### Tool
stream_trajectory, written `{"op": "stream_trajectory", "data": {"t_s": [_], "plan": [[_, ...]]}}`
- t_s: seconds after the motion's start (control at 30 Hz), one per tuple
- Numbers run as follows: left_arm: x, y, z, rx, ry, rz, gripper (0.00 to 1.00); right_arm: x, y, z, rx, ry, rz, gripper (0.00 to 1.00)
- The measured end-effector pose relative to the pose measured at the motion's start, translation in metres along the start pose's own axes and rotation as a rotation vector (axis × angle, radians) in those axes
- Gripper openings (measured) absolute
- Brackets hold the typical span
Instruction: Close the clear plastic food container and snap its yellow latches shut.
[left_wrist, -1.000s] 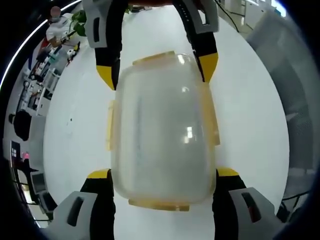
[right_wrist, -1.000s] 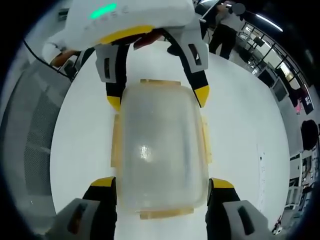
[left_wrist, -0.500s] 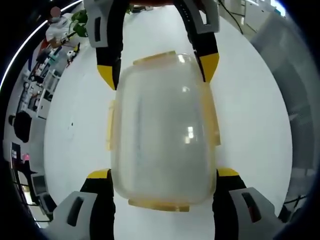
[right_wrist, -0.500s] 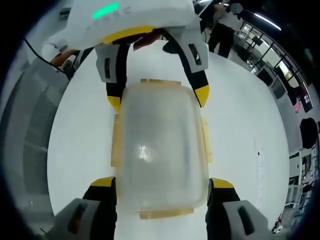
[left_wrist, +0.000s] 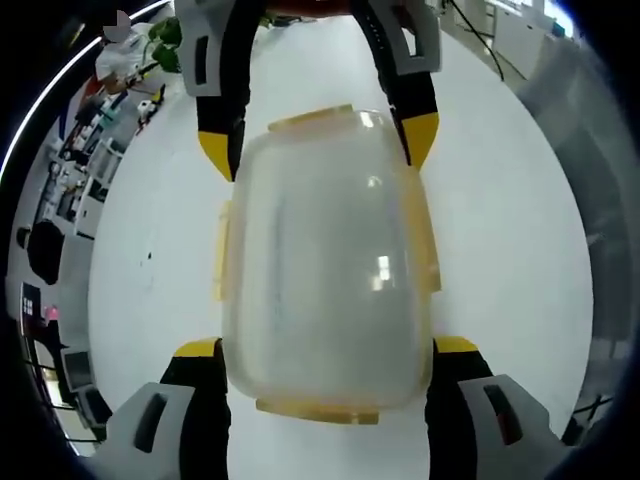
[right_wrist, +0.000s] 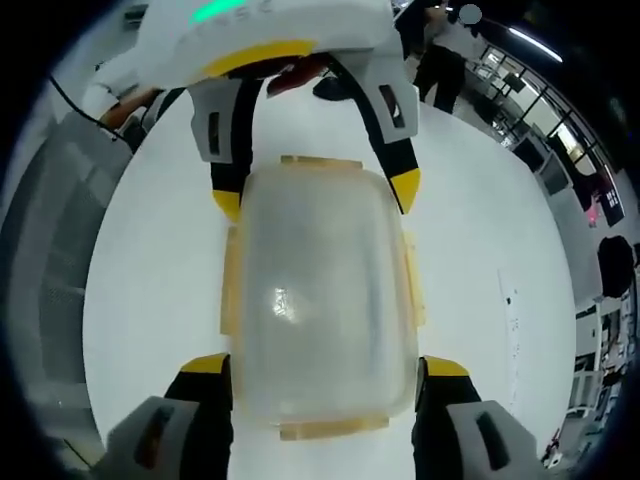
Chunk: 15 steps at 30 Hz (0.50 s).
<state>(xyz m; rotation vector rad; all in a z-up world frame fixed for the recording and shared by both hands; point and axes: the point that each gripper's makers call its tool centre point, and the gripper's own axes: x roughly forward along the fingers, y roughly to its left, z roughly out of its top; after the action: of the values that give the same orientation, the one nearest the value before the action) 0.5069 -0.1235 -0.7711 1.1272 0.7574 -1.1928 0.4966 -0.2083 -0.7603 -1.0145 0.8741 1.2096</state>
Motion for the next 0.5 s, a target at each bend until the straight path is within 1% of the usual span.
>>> {"op": "stream_trajectory", "data": {"t_s": [0.5], "plan": [[0.007,0.026,-0.002,0.004,0.001,0.011,0.79,0.005,-0.025,0.0,-0.006,-0.002,-0.01,0.74]]}}
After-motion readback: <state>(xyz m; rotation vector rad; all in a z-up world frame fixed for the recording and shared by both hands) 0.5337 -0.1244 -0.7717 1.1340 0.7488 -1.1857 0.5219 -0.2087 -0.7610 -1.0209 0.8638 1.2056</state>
